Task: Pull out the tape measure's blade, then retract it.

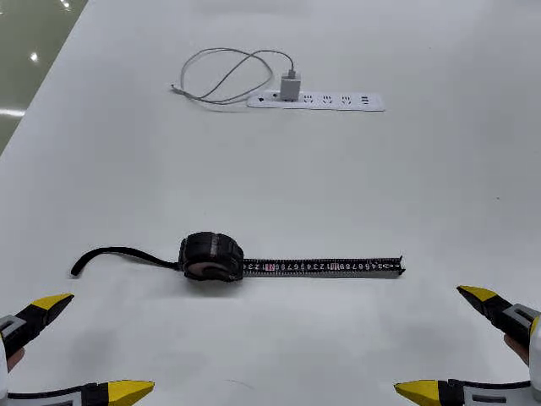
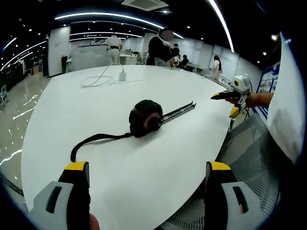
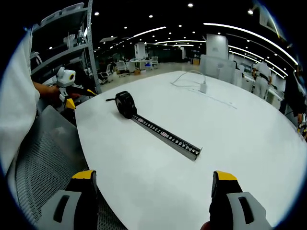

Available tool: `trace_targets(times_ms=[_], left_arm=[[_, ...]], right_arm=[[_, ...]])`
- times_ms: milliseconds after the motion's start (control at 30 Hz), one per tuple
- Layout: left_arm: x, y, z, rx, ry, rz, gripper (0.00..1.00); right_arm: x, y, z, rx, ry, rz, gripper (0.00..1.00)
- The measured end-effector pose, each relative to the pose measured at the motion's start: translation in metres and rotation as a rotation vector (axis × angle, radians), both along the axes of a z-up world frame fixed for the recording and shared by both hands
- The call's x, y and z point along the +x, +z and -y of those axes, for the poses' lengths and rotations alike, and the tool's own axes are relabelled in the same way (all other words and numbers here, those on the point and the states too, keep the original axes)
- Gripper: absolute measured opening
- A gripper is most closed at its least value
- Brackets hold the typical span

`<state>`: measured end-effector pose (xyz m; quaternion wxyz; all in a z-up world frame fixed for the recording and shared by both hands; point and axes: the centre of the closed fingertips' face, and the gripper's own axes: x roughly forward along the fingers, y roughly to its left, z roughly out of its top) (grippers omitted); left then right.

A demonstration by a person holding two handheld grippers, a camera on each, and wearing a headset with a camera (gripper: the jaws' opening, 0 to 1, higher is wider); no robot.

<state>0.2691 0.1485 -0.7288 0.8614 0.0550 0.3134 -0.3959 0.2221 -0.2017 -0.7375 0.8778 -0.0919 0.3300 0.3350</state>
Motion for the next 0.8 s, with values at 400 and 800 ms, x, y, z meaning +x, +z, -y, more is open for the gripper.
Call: trace_targets(times_ms=[400, 800], left_arm=[[0.0024, 0.0013, 0.0009, 0.003, -0.003, 0.006, 0.99], [0.0024, 0.0031, 0.0007, -0.001, -0.001, 0.003, 0.99]], right_arm=[[0.0011, 0.0010, 0.0016, -0.008, 0.005, 0.004, 0.99], [0.0019, 0.0008, 0.0019, -0.009, 0.009, 0.004, 0.99]])
